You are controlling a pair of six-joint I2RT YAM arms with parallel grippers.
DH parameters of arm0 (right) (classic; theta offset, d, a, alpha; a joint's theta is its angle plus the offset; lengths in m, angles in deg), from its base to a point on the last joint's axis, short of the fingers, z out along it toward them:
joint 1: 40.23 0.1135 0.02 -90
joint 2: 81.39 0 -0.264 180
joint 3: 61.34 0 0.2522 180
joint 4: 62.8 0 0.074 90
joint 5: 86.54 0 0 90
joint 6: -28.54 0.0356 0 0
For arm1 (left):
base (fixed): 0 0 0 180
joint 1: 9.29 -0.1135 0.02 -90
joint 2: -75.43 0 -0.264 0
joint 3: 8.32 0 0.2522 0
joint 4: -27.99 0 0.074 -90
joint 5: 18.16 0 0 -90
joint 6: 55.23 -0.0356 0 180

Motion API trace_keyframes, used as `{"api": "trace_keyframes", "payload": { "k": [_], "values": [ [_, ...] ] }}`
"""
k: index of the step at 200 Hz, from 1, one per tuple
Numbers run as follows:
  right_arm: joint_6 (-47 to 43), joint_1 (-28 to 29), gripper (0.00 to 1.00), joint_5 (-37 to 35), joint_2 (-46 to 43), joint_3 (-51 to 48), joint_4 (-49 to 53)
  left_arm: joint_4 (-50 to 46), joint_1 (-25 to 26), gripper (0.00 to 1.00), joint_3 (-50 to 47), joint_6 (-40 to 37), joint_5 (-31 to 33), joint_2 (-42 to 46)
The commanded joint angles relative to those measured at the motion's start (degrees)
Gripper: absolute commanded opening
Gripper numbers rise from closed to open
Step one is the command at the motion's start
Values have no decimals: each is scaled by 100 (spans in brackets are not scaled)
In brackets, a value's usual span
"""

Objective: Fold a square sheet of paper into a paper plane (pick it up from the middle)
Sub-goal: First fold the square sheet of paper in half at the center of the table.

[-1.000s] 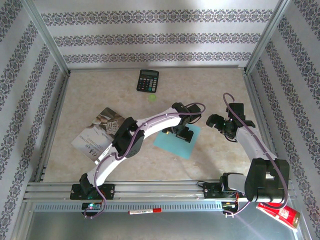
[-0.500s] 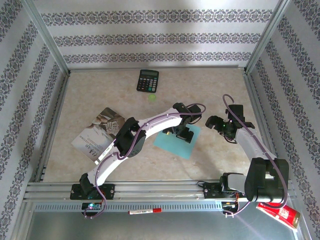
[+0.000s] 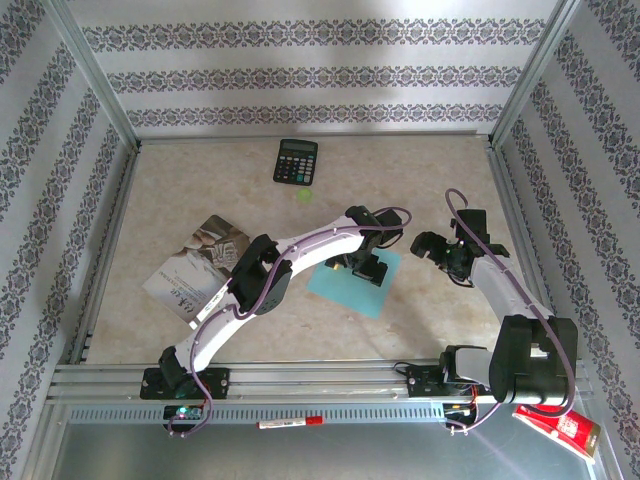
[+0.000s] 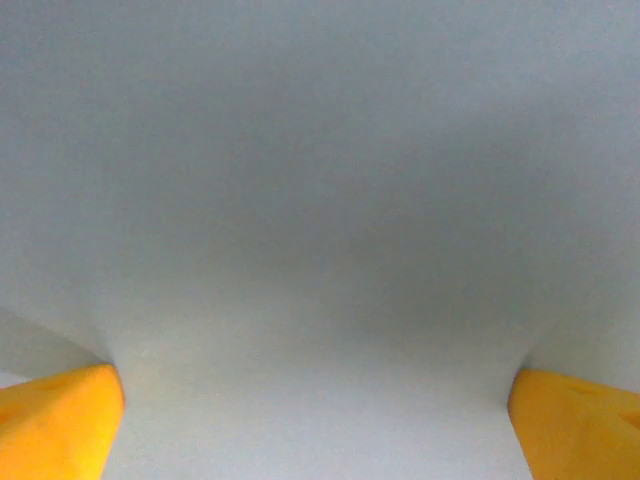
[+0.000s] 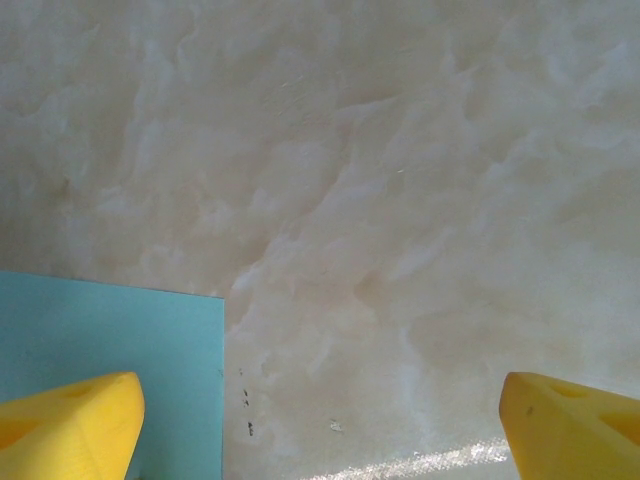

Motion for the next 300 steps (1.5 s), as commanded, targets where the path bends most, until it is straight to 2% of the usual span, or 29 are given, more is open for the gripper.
{"api": "trace_keyframes", "payload": {
  "k": [1, 74, 117, 145, 164, 183, 195, 212, 234, 263, 282, 300],
  "values": [
    [71, -50, 92, 88, -8, -20, -24, -231, 18, 98, -240, -97, 40, -138],
    [114, -50, 92, 116, -45, -73, -11, -120, 18, 93, -327, -103, 96, 17],
    [136, -50, 92, 154, -54, -73, -6, -12, 18, 86, -328, -119, 19, 109],
    [156, -43, 92, 209, -37, -73, -6, 196, 18, 78, -468, -88, -29, 321],
    [182, -41, 92, 290, -45, -55, -6, 538, 8, 66, -739, -44, -57, 627],
    [190, -25, 91, 376, -103, -21, -7, 1226, -30, 52, -1289, 24, -234, 1088],
    [199, -6, 91, 417, -167, 11, 11, 1684, -67, 48, -1732, 173, -383, 1465],
    [208, 28, 91, 457, -282, 118, 116, 2572, -176, 37, -2451, 401, -819, 2085],
    [174, 89, 91, 533, -466, 331, 309, 4284, -367, 34, -3814, 915, -1599, 3173],
    [20, 326, 91, 1000, -640, 615, 446, 6872, -782, 31, -5885, 2071, -2490, 4320],
    [-62, 667, 91, 1418, -650, 691, 281, 7051, -1010, 28, -6481, 2255, -2504, 4467],
    [-142, 1107, 91, 1637, -536, 716, 92, 7059, -1072, 26, -6795, 2340, -2250, 4509]
  ]
}}
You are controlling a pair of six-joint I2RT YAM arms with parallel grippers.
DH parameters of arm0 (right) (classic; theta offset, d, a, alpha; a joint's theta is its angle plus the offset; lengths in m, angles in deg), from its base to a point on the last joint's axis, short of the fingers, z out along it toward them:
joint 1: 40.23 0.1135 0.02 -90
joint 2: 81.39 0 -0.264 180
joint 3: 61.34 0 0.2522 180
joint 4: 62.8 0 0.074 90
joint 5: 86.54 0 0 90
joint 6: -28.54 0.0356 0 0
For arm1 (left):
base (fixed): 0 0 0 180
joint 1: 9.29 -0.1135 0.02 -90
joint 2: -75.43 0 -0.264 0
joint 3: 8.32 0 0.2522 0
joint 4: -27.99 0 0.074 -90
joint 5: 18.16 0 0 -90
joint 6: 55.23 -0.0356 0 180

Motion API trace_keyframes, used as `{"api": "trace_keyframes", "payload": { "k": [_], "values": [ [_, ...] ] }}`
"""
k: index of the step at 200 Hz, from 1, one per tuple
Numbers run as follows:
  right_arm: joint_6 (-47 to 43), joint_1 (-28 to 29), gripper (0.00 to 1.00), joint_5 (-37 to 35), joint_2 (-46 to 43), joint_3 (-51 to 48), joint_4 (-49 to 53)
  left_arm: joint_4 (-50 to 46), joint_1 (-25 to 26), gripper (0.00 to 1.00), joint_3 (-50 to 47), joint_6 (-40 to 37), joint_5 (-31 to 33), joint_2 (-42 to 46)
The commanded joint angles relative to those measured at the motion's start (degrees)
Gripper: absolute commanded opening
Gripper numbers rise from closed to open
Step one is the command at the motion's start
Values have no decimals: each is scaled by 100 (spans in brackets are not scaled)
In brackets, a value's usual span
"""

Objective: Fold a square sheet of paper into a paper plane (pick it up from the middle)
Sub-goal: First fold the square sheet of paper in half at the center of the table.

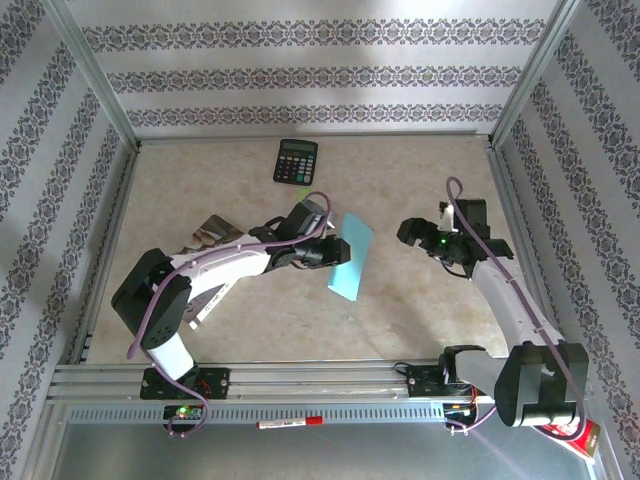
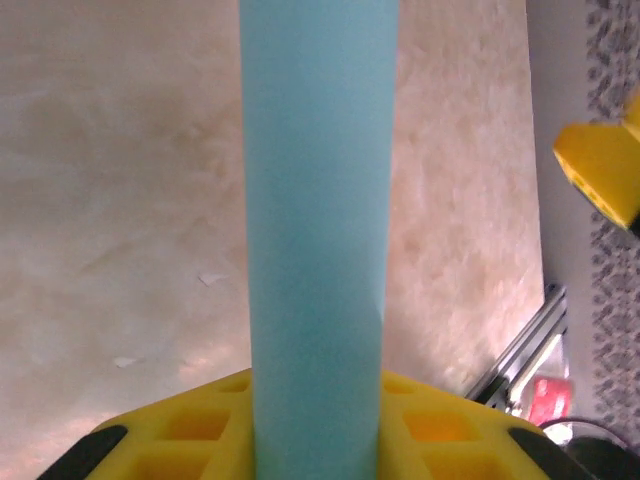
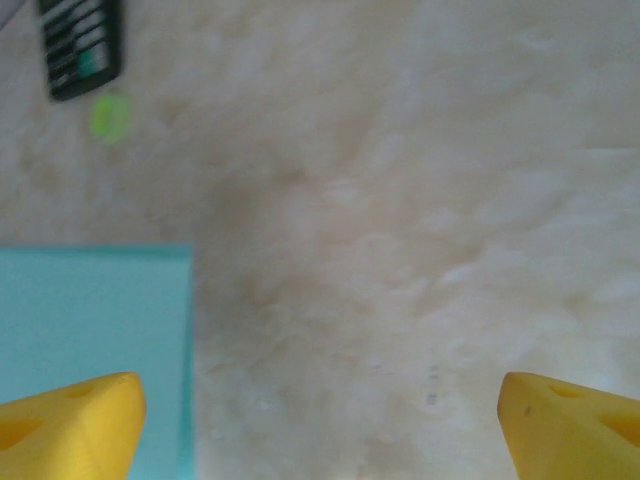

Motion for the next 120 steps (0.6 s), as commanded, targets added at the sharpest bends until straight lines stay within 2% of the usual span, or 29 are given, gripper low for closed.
{"api": "trace_keyframes", "payload": {
  "k": [1, 29, 46, 88, 120],
  "values": [
    [-214, 473, 91, 620, 67, 129, -136, 911, -86, 26, -453, 540, -72, -42],
    [-57, 1099, 87, 1079, 488, -19, -644, 1251, -86, 26, -813, 792, 162, -123],
    [124, 1475, 79, 1138, 795, -89, -933, 1464, -86, 26, -1020, 901, 203, -235],
    [713, 2054, 52, 665, 1600, -88, -1532, 1569, -92, 25, -1377, 869, 374, -300],
    [734, 2308, 41, 268, 2246, 148, -1627, 1633, -87, 26, -1611, 810, 477, -343]
  ]
}}
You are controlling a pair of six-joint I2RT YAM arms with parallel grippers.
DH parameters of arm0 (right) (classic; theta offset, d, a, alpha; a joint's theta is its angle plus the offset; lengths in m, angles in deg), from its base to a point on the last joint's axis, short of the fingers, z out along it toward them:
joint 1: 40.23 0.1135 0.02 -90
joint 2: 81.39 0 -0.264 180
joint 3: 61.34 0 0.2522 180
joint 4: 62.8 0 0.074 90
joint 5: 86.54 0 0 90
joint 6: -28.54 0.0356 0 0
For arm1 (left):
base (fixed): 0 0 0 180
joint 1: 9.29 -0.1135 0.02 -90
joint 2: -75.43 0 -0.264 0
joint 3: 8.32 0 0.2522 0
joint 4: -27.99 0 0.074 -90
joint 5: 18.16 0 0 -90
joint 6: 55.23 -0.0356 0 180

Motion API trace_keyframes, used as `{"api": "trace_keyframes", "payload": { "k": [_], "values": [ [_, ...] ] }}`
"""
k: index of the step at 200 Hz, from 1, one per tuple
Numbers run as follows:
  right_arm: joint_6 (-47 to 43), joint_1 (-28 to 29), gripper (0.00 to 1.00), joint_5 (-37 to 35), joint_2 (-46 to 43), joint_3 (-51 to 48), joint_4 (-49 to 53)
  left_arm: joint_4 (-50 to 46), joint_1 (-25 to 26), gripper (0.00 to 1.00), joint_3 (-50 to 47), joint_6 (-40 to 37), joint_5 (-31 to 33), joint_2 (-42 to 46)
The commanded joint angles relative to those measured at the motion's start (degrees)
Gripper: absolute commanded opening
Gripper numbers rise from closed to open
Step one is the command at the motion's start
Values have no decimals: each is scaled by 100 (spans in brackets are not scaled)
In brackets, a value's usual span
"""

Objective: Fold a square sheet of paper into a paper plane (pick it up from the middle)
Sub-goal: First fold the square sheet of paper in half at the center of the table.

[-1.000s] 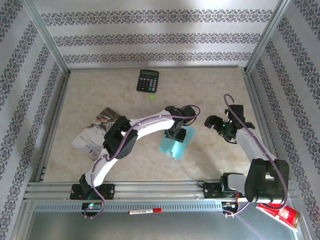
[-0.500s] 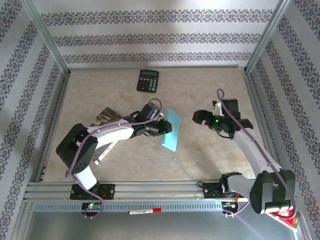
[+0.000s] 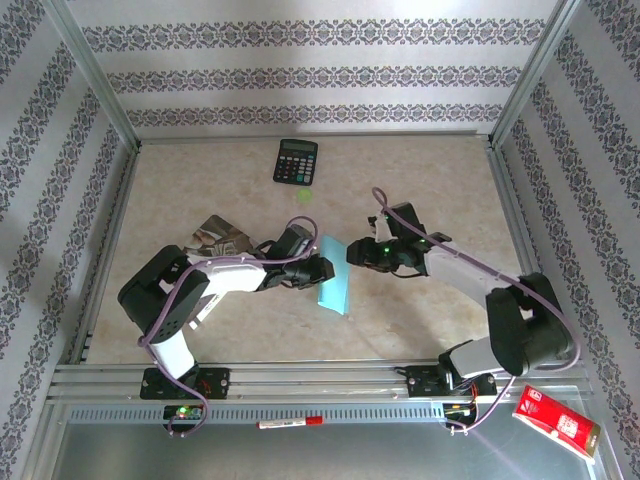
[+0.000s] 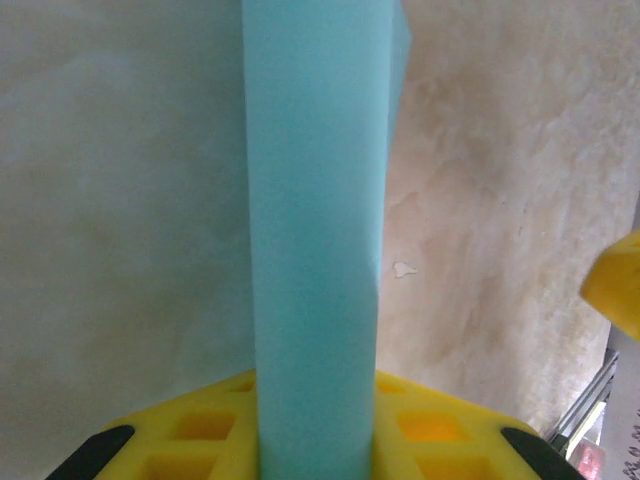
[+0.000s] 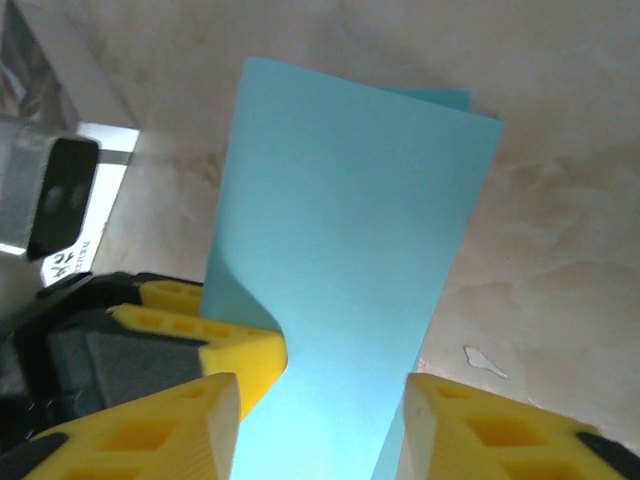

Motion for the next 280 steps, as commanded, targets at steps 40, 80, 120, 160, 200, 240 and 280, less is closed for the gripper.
{"api": "trace_keyframes", "payload": {
  "k": [40, 80, 120, 160, 200, 240, 280],
  "values": [
    [155, 312, 33, -353, 1150, 434, -512, 372, 16, 27, -322, 7, 227, -121],
    [123, 330, 29, -395, 1568, 556, -657, 117, 16, 32, -323, -134, 355, -157],
    [103, 334, 25, -426, 1762, 619, -691, -418, 16, 43, -159, -433, 479, -105],
    [64, 349, 24, -382, 1891, 655, -733, -1200, 11, 55, 158, -903, 735, -29],
    [10, 373, 22, -316, 1986, 727, -729, -1689, 9, 67, 480, -1125, 850, -119],
    [-15, 392, 21, -286, 2040, 792, -711, -2051, 9, 65, 799, -1270, 1011, -259],
    [-73, 391, 22, -259, 2018, 876, -638, -2088, 8, 49, 897, -1230, 1170, -368]
  ]
}}
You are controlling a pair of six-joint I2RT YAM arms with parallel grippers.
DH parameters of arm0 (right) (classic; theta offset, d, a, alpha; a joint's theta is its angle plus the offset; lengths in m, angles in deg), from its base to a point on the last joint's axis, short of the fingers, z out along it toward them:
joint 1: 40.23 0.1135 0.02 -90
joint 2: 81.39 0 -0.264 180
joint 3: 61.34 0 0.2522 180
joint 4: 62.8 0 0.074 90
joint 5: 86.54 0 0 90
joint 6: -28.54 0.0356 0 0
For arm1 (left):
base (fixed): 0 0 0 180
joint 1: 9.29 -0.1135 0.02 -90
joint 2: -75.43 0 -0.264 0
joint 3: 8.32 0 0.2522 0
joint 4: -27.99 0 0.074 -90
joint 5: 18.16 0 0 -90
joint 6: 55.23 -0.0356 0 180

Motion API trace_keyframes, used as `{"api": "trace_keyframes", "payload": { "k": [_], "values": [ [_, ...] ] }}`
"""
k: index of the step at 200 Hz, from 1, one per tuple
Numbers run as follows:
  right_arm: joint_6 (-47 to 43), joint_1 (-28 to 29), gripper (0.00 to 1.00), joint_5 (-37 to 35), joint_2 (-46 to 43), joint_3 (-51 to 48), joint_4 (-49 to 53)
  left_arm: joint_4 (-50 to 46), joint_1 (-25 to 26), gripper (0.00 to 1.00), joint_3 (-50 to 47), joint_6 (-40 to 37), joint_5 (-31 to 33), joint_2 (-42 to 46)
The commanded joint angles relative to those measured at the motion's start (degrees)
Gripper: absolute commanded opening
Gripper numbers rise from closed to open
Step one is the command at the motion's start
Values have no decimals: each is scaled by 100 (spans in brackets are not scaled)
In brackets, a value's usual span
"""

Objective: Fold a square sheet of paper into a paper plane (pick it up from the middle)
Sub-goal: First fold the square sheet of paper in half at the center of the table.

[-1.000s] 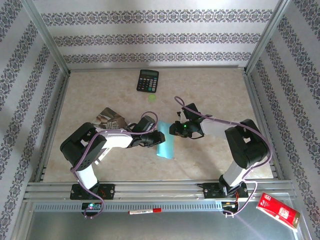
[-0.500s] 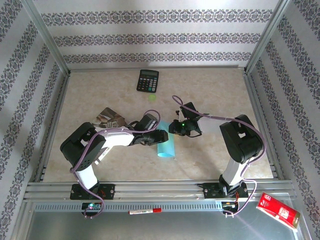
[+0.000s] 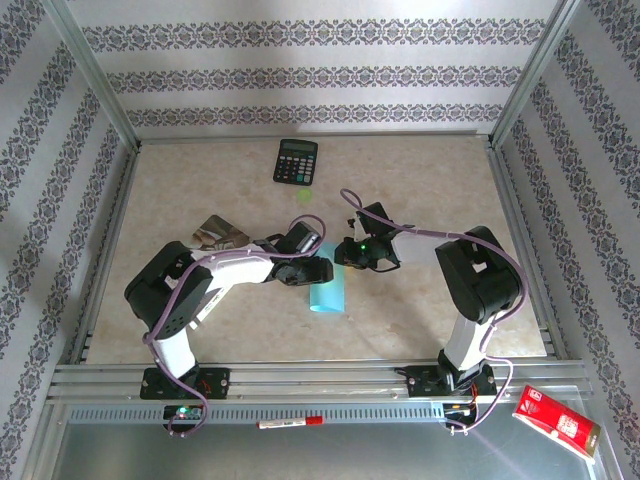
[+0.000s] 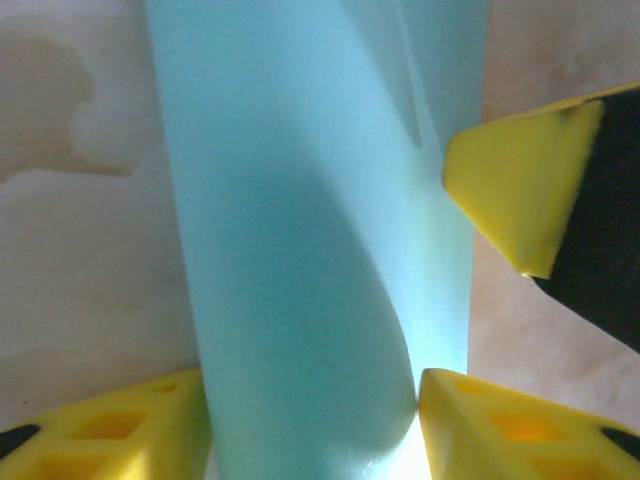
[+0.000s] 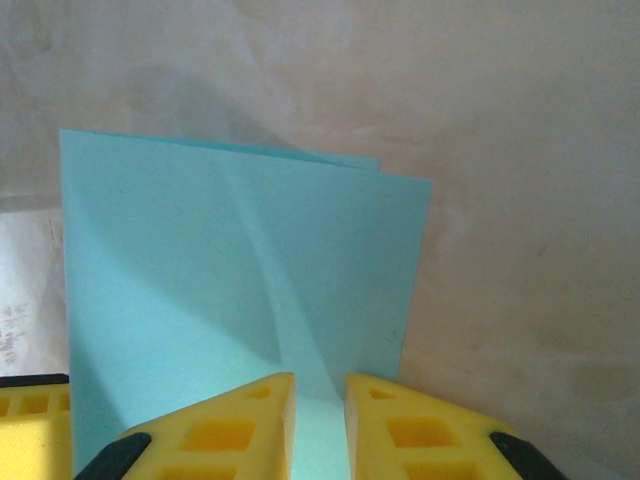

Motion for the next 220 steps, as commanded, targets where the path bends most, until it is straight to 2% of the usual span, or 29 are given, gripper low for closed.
{"api": "trace_keyframes", "payload": {
  "k": [1, 26, 87, 149, 220],
  "values": [
    [-139, 53, 22, 51, 77, 141, 126, -337, -30, 48, 107, -113, 365, -141],
    [-195, 11, 25, 99, -48, 180, 205, -265, -27, 42, 105, -15, 361, -163],
    [-349, -311, 33, 163, -661, -12, 383, -273, -30, 33, 62, 99, 415, -180],
    [-446, -469, 34, 104, -730, -137, 452, -258, -26, 28, -13, 322, 450, -191],
    [-430, -474, 33, 78, -799, -209, 491, -211, -21, 31, -43, 472, 425, -272]
  ]
}}
